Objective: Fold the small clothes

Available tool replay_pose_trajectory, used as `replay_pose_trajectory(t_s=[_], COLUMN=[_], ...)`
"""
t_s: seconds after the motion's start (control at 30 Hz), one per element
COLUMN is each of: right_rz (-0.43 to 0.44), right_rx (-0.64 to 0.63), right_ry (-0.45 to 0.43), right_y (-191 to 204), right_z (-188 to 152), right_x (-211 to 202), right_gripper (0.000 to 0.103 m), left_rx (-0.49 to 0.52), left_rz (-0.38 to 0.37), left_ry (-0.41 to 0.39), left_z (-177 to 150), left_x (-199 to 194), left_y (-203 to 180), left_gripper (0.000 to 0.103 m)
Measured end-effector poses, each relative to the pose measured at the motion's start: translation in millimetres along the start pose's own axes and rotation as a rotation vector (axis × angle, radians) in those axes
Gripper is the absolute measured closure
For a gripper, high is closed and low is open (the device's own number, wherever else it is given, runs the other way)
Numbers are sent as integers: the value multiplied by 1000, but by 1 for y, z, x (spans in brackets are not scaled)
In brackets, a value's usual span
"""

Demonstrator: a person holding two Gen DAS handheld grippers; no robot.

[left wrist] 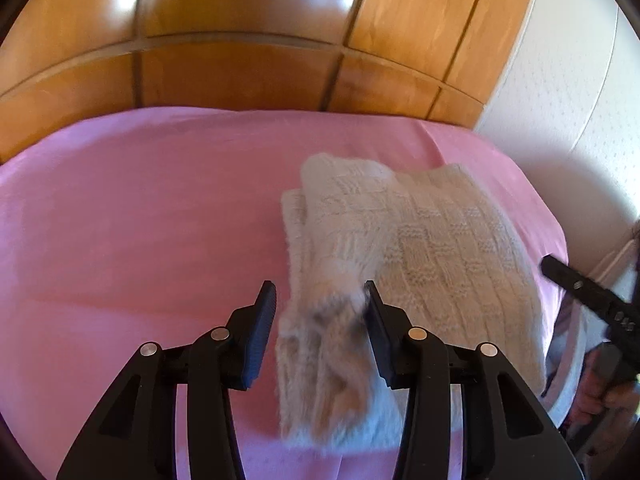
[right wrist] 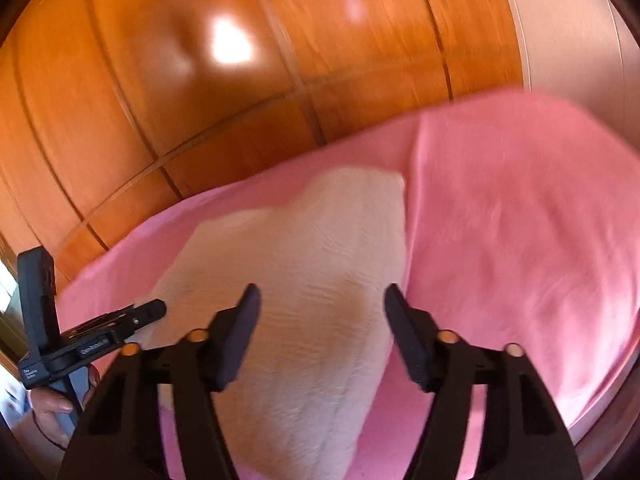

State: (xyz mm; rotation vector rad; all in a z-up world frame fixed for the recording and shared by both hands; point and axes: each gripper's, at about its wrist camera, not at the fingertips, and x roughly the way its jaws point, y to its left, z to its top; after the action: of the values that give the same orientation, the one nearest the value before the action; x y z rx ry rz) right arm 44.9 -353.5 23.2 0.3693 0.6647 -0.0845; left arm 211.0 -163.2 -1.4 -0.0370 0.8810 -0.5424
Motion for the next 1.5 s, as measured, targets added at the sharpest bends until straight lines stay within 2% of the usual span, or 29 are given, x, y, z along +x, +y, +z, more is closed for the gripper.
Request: replay_pose_trajectory(t_s=[0.07, 0.13, 0.17, 0.2, 0.27, 0.47, 0.53, 0.6, 0.67, 0.93, 1.0, 1.07, 1.13, 1.27, 1.5], right_rz=[-5, -35, -50, -80, -120, -135, -140, -157, -159, -233, -268, -301, -319, -345, -392], right_rx=[-56, -99, -106, -123, -167, -142, -133, -119, -96, -66, -67, -62, -50, -22, -34], right_ry=[-3, 68, 123, 143, 107, 111, 107, 108, 112, 100, 83, 66, 54, 29, -51], right_y=[21, 30, 32, 35, 42, 49, 48, 49, 52, 55, 57, 59, 60, 64, 76], right_z=[-8, -22, -35, -48, -55, -55, -59, -60, -58, -67, -69, -72, -76, -80, -85], right_x=[-1, 12, 21, 32, 32, 22, 19, 17, 15, 7, 2, -4, -10, -24, -47], right_gripper=[51, 53, 52, 52, 49, 30, 25, 21, 18, 10, 7, 3, 3, 3, 2], left_rx=[9, 30, 42, 57, 34, 11, 2, 7, 13, 7, 12, 16, 22, 13, 7], left_rz=[43, 91, 108, 129, 125, 153, 157, 169, 178, 192, 201, 211, 218, 220, 238], left_ry=[18, 43, 33, 23, 24, -21, -22, -39, -58, -103, -115, -131, -140, -156, -185], left_z=[-7, -16, -17, -19, -17, -32, -37, -40, -43, -54, -55, -58, -60, -64, -68], left_x=[3, 13, 15, 19, 18, -24, -32, -40, -47, -73, -78, -84, -90, -99, -112], left_y=[4, 4, 6, 4, 6, 12, 12, 10, 8, 3, 1, 0, -1, -1, -2], left_gripper=[60, 57, 55, 53, 52, 44, 43, 36, 35, 34, 26, 26, 26, 13, 4])
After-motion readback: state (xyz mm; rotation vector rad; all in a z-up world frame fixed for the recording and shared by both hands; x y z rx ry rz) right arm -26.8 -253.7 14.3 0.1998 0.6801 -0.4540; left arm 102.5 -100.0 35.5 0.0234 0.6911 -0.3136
